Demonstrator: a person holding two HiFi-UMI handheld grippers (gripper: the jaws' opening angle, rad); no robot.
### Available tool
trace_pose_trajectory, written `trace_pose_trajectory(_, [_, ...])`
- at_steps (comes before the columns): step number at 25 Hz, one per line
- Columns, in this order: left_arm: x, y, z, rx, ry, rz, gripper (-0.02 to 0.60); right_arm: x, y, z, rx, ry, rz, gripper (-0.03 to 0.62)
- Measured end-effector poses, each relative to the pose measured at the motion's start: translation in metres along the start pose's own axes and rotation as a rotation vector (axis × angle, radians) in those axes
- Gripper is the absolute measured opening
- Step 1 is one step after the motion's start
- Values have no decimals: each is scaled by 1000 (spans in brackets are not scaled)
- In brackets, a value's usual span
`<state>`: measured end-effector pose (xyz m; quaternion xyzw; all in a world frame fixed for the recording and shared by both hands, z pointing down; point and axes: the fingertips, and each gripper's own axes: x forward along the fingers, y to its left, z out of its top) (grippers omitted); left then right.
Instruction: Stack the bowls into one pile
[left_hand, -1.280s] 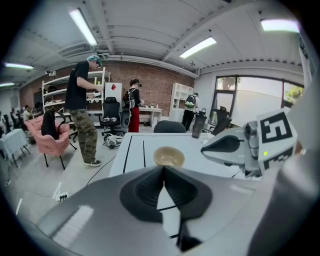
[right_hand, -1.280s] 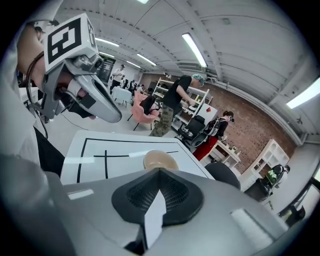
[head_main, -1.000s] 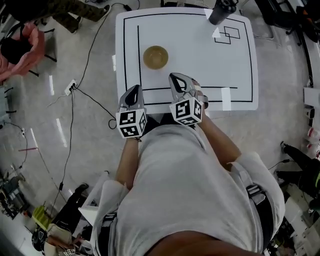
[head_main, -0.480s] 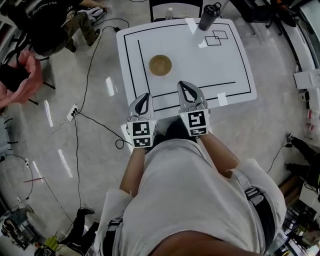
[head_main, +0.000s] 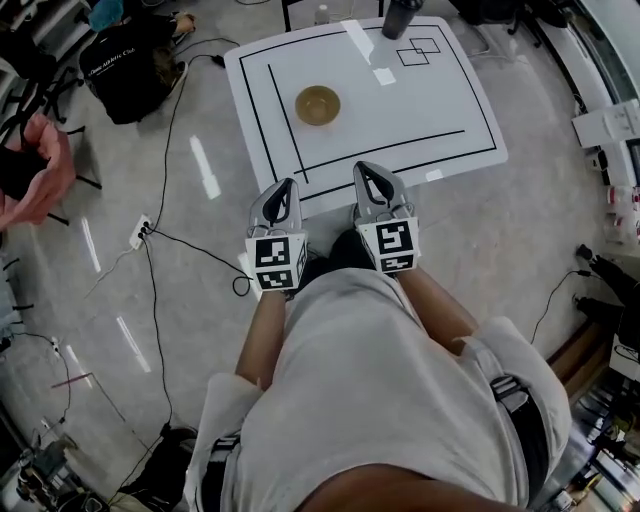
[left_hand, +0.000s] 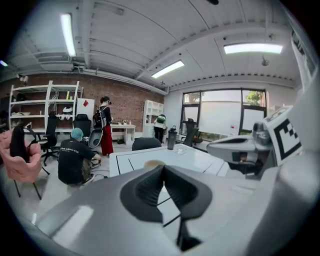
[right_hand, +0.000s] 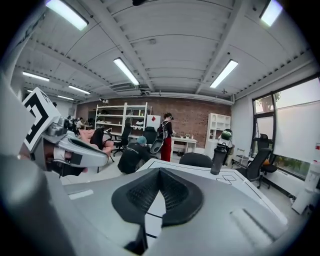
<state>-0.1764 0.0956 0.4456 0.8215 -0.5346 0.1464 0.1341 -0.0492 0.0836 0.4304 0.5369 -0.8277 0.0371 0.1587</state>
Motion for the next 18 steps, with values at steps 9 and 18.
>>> trace_pose_trajectory(9, [-23, -12, -18, -56, -13, -43, 2, -31, 20, -4, -70, 37, -17, -2])
trace_pose_trajectory(18, [-43, -19, -20, -95, -26, -42, 2, -53, 26, 2, -101, 65, -25, -2])
